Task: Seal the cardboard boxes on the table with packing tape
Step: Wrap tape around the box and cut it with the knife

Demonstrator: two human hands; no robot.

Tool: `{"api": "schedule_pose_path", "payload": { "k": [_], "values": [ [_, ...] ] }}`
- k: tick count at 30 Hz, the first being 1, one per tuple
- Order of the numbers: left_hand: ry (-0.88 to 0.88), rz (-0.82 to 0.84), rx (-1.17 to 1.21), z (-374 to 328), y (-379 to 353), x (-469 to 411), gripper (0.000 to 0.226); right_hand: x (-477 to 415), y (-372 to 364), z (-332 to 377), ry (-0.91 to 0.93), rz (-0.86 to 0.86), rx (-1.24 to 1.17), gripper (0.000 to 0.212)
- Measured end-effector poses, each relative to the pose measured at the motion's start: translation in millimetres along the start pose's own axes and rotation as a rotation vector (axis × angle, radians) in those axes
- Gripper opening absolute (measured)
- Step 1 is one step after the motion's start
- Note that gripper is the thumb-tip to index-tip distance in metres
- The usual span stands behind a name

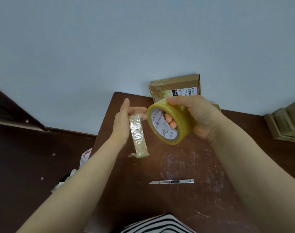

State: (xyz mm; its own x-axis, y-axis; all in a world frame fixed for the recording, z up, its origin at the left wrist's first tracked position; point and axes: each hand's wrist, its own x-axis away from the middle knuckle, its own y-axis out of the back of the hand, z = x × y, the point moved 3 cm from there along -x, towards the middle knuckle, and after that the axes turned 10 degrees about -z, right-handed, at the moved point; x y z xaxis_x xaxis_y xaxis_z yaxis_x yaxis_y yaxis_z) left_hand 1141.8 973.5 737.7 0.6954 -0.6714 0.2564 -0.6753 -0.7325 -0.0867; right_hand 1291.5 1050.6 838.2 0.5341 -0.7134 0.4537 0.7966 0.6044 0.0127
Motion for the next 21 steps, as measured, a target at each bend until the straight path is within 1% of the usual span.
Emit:
{"api": "schedule_pose_path", "payload": {
  "k": [1,3,6,8,9,10,11,12,13,15,17,19,21],
  "values": [
    [-0.025,-0.006,-0.038,0.3,-2.7,2.0,0.062,-0.6,-0.3,-0.8,0.001,-0.012,-0.003,0.026],
    [-0.048,0.022,-0.101,0.4,-7.1,3.8,0.07,-0.8,-0.5,-1.2,0.001,-0.038,-0.017,0.026],
    [0.006,0.203,-0.061,1.6,-9.6,-2.0,0.087,-1.6,5.5,2.3,0.013,-0.101,-0.049,0.025],
    [0.09,0.327,-0.03,3.3,-6.7,-7.1,0.093,-1.4,11.3,6.6,0.014,-0.133,-0.074,0.023],
    [0.142,0.385,-0.008,3.8,-5.2,-8.7,0.087,-1.0,13.5,8.5,0.011,-0.139,-0.088,0.023],
    [0.174,0.439,0.02,4.4,-4.1,-9.2,0.074,-0.7,15.2,9.7,0.007,-0.138,-0.101,0.022],
    [0.174,0.493,0.017,5.5,-3.0,-8.6,0.056,-0.4,16.0,10.4,0.005,-0.131,-0.106,0.022],
    [0.171,0.522,-0.007,7.0,-2.5,-7.3,0.044,-0.1,15.8,10.7,0.006,-0.119,-0.102,0.022],
    [0.177,0.511,-0.039,9.2,-1.9,-7.2,0.043,0.2,14.7,10.9,0.012,-0.105,-0.091,0.022],
    [0.21,0.431,-0.056,13.0,0.2,-9.1,0.045,0.3,11.9,10.3,0.033,-0.091,-0.058,0.023],
    [0.178,0.362,-0.03,13.2,1.5,-8.1,0.039,-0.4,11.8,9.4,0.048,-0.098,-0.035,0.024],
    [0.044,0.279,-0.067,9.0,4.5,-4.2,0.035,-0.3,13.4,9.6,0.041,-0.101,-0.032,0.024],
    [-0.131,0.197,-0.14,6.2,6.4,1.2,0.042,0.0,15.1,10.4,0.025,-0.089,-0.037,0.024]
  ]
}}
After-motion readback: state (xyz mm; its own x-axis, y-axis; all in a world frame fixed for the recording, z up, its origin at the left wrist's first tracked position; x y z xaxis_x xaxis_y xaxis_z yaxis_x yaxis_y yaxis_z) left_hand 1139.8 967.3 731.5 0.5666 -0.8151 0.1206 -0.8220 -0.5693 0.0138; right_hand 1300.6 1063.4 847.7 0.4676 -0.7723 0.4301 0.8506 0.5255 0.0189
